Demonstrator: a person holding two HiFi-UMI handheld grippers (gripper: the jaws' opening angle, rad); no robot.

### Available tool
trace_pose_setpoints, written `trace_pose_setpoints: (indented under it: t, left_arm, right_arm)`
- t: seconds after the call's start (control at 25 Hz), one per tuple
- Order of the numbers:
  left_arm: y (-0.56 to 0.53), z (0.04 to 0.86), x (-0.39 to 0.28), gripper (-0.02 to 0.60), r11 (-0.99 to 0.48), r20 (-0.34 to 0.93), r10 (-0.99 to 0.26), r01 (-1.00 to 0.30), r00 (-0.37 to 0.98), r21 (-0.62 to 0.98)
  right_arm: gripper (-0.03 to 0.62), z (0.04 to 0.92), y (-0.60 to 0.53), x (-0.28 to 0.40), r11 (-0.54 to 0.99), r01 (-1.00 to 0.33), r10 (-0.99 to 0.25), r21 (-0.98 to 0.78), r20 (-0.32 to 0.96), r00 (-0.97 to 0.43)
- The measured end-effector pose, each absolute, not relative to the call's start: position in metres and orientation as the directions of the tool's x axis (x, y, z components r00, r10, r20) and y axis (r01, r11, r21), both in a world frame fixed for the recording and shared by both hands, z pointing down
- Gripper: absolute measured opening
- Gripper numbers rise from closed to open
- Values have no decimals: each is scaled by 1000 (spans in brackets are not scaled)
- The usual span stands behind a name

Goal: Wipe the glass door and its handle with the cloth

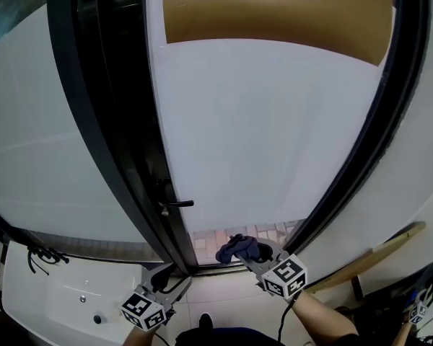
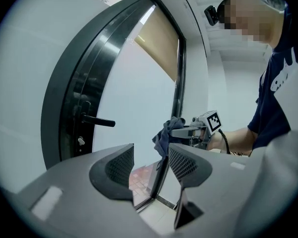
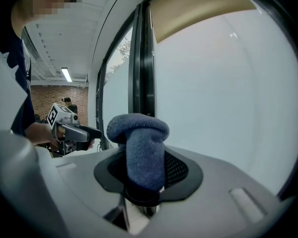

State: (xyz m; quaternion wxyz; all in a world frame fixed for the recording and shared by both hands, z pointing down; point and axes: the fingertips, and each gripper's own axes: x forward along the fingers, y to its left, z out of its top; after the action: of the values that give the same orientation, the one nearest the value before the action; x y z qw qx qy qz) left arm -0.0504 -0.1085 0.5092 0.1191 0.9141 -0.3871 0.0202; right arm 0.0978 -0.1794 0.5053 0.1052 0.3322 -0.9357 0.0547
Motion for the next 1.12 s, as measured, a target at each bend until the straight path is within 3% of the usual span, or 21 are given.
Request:
trace_pose_setpoints:
  t: [0.56,1.12]
  left_arm:
    - [-31,510,8,215,-633,142,-736,-747,662,203]
    - [0,487,-9,215,-645,147,-732,-746,665,165]
  right_arm:
    - [132,500,-67,209,719,-676,-653,-161,176,-737]
    - [132,507,-24,234,628,-755,-734,-189,176,-656]
